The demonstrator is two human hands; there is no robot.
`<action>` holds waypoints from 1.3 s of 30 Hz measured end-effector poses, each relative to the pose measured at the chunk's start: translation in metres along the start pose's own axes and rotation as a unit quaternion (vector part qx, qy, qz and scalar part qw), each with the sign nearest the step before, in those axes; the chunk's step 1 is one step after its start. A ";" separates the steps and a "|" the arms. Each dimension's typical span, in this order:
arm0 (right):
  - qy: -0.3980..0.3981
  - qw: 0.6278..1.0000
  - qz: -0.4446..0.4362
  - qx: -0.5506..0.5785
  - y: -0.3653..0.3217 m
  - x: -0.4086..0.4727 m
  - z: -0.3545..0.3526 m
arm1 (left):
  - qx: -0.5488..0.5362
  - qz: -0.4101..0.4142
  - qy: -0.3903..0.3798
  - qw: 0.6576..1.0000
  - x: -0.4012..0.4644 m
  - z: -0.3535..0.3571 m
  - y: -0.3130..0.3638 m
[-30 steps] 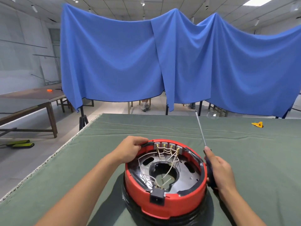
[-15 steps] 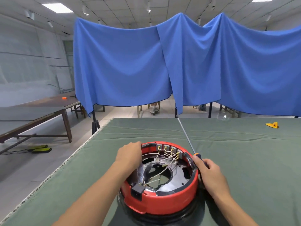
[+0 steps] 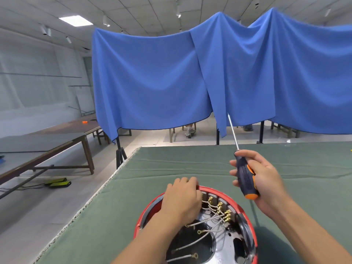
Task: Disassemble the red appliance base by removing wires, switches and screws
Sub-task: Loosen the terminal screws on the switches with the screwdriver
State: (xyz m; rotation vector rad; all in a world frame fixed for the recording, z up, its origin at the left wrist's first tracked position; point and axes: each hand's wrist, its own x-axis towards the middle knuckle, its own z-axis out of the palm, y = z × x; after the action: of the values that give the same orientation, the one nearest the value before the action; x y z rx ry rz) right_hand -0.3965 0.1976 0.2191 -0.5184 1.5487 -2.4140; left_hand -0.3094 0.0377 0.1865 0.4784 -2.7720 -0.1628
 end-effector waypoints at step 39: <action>0.089 0.964 -0.249 -0.042 -0.045 -0.013 0.063 | -0.195 -0.020 -0.020 0.980 -0.001 -0.002 -0.020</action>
State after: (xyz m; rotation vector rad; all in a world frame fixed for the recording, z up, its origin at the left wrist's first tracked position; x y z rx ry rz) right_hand -0.3585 0.1690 0.2814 -0.8121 1.7719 -2.8368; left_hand -0.3023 0.0193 0.1847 0.4305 -2.6720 -0.7157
